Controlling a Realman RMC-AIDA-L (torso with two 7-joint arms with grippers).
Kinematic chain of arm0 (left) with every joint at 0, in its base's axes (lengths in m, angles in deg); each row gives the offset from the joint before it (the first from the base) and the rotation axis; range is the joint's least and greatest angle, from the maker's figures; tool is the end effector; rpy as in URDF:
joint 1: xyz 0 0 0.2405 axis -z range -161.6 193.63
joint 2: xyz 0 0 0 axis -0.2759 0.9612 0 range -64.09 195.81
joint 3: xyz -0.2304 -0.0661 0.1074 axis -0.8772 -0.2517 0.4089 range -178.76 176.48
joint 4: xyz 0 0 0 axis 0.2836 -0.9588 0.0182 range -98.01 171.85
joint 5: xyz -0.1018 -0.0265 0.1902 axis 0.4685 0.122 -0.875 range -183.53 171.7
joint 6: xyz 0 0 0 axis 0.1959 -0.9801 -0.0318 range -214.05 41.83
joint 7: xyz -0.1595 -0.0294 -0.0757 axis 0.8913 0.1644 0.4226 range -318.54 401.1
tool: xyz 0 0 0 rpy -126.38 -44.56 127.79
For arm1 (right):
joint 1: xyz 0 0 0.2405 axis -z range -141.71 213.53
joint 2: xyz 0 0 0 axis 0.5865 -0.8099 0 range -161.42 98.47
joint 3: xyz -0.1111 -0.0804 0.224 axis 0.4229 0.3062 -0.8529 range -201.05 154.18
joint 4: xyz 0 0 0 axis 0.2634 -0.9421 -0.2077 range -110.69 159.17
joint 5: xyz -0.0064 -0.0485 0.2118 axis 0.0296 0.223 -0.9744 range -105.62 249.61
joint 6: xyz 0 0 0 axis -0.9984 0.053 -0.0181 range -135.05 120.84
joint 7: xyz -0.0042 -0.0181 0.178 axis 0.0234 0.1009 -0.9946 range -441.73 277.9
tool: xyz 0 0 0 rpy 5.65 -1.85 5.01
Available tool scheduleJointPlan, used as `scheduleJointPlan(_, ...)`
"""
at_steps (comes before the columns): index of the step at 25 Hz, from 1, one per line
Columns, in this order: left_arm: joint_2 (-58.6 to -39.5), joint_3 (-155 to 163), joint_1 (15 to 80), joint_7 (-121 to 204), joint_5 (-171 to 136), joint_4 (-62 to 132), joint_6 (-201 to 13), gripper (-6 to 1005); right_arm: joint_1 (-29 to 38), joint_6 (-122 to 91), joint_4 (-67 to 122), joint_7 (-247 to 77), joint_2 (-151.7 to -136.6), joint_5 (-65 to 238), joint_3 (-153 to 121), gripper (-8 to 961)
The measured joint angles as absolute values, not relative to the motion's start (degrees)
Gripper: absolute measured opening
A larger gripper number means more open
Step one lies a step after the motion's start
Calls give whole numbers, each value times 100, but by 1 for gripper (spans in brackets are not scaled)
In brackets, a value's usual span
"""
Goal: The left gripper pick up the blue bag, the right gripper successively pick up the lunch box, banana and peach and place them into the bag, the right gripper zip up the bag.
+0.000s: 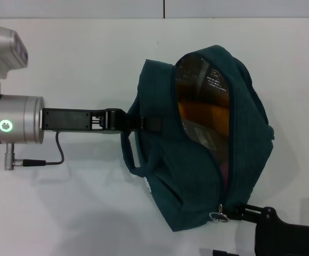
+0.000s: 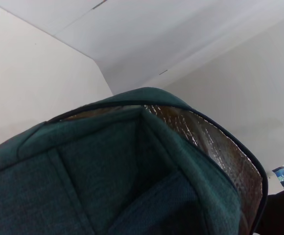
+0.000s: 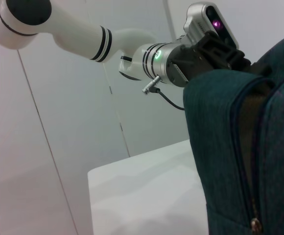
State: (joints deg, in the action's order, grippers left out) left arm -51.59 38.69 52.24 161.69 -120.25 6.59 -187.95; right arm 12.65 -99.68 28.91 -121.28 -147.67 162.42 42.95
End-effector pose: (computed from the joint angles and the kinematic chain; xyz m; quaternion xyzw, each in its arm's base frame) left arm -0.2126 0.3307 -0.0403 0.8156 0.4982 0.2708 0.1147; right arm 0.2907 0.2186 -0.1089 -0.9405 0.1351 0.3071 0.0527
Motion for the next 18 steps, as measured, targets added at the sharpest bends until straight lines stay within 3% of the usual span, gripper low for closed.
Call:
scheduleJointPlan(8, -5156, 3869, 5214, 16169, -12026, 660, -18798, 60, 1269, -9999, 2869, -12129, -14766, 16205, 4262, 794)
scheduleJointPlan(10, -5156, 3873, 5213, 16169, -12026, 659, -18798, 60, 1290, -9994, 2869, -12129, -14766, 16141, 4255, 600)
scheduleJointPlan(18, -5155, 3876, 5213, 16169, -12026, 660, -18798, 60, 1336, -9966, 2864, -12129, -14766, 16098, 4212, 272)
